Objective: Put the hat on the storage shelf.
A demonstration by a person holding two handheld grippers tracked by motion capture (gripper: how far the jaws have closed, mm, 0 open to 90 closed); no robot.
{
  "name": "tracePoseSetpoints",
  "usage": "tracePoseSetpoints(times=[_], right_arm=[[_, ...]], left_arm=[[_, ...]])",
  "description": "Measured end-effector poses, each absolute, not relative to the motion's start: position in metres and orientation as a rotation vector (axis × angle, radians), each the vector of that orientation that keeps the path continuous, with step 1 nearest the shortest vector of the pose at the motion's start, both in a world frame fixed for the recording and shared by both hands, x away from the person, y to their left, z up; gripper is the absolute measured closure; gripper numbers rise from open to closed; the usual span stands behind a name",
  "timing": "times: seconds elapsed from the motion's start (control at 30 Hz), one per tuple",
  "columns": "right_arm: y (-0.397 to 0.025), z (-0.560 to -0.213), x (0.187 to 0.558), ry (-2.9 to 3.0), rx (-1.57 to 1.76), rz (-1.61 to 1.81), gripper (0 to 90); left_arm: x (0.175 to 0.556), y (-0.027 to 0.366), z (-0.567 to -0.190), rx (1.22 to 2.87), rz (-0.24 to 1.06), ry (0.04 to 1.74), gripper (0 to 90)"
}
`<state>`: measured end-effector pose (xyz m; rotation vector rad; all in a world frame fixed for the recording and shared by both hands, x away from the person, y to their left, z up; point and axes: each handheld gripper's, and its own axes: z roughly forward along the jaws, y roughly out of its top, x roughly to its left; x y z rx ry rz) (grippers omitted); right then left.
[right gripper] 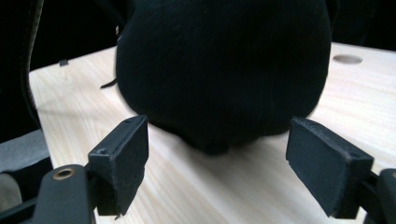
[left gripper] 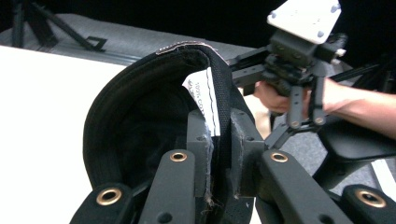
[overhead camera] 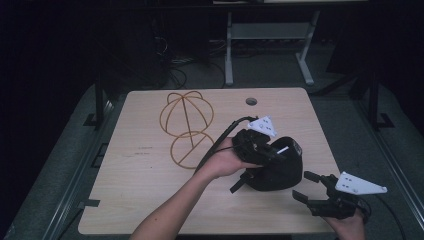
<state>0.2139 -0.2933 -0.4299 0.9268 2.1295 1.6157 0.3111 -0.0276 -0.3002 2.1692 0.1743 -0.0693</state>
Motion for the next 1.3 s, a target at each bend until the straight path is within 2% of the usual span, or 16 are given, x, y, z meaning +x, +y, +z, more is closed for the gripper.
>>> tracePoseSetpoints(times=[0.17,0.2,0.23,0.27,0.3,0.33,0.4,0.43,0.47,0.5,0.67,0.87,0.93,1.0,1.1,1.3], right_arm=[[-0.294,-0.427,0.212,2.088,0.911,1.638,25.3],[-0.294,-0.427,0.212,2.081,0.906,1.64,29.6],[-0.296,-0.426,0.21,2.065,0.888,1.654,40.9],[-0.296,-0.426,0.21,2.065,0.888,1.654,40.9],[-0.298,-0.425,0.208,2.057,0.873,1.659,51.8],[-0.298,-0.425,0.208,2.057,0.873,1.659,51.8],[-0.299,-0.424,0.206,2.044,0.858,1.65,64.4],[-0.299,-0.423,0.203,2.039,0.843,1.63,76.6],[-0.299,-0.423,0.203,2.039,0.843,1.63,76.6],[-0.299,-0.422,0.202,2.039,0.84,1.625,81.7],[-0.3,-0.421,0.203,2.049,0.838,1.632,86.6],[-0.299,-0.419,0.206,2.065,0.864,1.64,87.5],[-0.298,-0.416,0.206,2.076,0.873,1.636,87.6],[-0.3,-0.413,0.208,2.083,0.88,1.637,87.8],[-0.299,-0.407,0.213,2.1,0.9,1.644,87.9],[-0.294,-0.393,0.226,2.129,0.917,1.655,88.0]], left_arm=[[0.302,-0.038,-0.297,2.171,-0.079,0.114,80.3],[0.3,-0.041,-0.295,2.168,-0.089,0.103,80.3],[0.298,-0.043,-0.294,2.17,-0.095,0.09,80.4],[0.297,-0.044,-0.293,2.173,-0.1,0.076,80.4],[0.294,-0.046,-0.291,2.172,-0.096,0.059,80.5],[0.294,-0.046,-0.291,2.172,-0.096,0.059,80.5],[0.292,-0.046,-0.291,2.174,-0.099,0.044,80.5],[0.291,-0.045,-0.291,2.172,-0.101,0.05,80.5],[0.291,-0.045,-0.291,2.172,-0.101,0.05,80.5],[0.292,-0.043,-0.291,2.173,-0.094,0.058,80.5],[0.295,-0.037,-0.293,2.17,-0.095,0.082,80.4],[0.298,-0.032,-0.295,2.181,-0.081,0.104,79.6],[0.299,-0.03,-0.295,2.188,-0.056,0.124,72.5],[0.299,-0.027,-0.293,2.193,-0.026,0.135,70.6],[0.299,-0.02,-0.29,2.193,0.007,0.162,61.6],[0.299,0.005,-0.282,2.177,0.061,0.212,55.0]])
